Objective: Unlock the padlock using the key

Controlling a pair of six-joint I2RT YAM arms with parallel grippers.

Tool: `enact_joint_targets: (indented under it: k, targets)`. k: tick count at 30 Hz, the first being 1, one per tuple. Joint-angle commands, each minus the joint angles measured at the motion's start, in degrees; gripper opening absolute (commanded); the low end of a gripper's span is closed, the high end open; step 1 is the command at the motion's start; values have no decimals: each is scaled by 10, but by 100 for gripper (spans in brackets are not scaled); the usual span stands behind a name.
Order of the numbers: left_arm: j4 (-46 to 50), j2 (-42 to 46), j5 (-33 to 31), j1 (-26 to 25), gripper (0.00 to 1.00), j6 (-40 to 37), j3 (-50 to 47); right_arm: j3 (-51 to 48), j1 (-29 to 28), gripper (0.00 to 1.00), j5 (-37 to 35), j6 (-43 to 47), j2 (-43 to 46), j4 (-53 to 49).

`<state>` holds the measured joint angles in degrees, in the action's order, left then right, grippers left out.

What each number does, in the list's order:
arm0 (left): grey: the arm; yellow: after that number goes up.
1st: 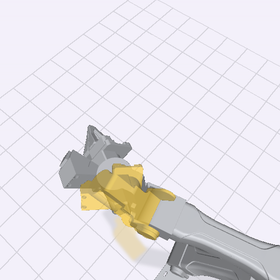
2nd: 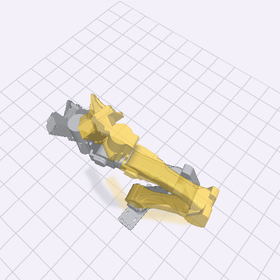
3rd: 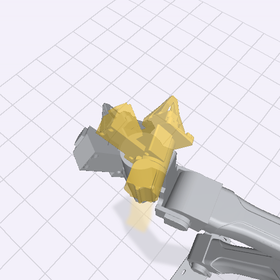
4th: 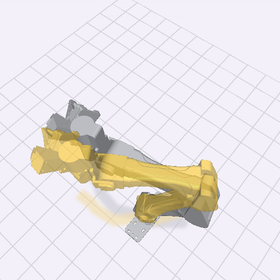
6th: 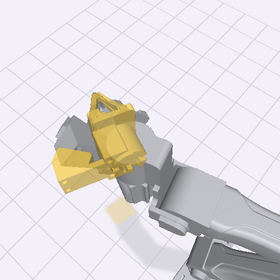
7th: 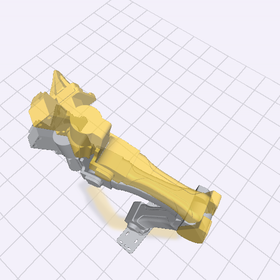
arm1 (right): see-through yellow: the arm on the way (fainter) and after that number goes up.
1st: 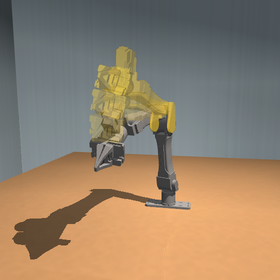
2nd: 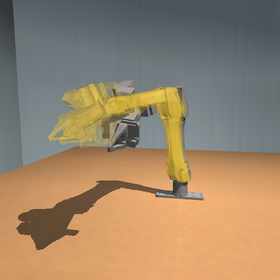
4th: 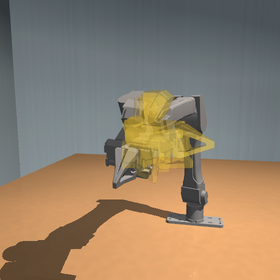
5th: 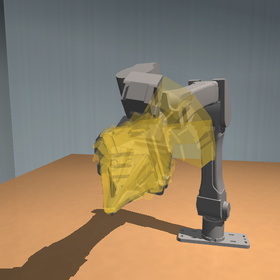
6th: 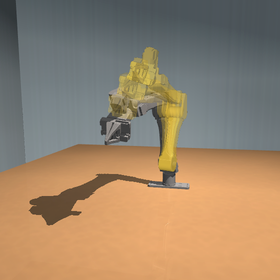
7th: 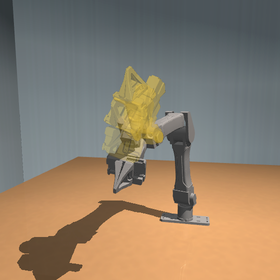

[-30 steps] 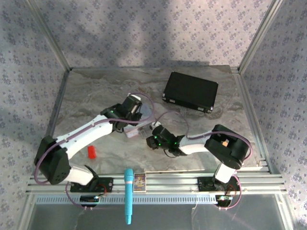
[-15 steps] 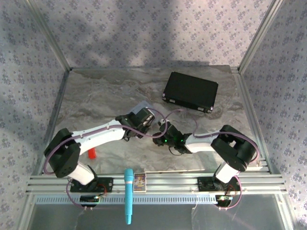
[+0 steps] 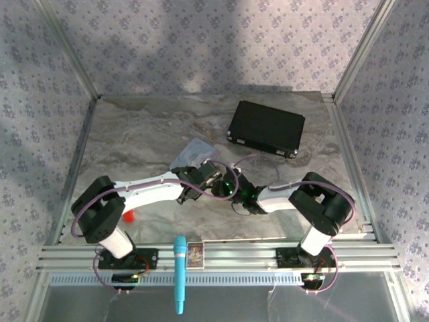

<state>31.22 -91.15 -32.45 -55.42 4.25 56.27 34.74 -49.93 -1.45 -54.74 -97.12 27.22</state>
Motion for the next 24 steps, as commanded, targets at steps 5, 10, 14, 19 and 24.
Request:
enact_joint_targets:
  k: [5,10,14,19,24]
  targets:
    - [39,2,43,-3,53,-2,-9,15,8,8,25,-64,-57,58]
    - [37,1,55,-3,51,-7,-9,14,16,7,29,-79,-59,87]
    - [34,1,59,-3,48,-11,-7,3,32,6,47,-111,-78,148]
    - [33,-1,71,-2,48,-11,-3,-8,38,4,62,-146,-108,224]
    - [33,0,79,5,48,-8,-1,-15,45,3,59,-141,-103,221]
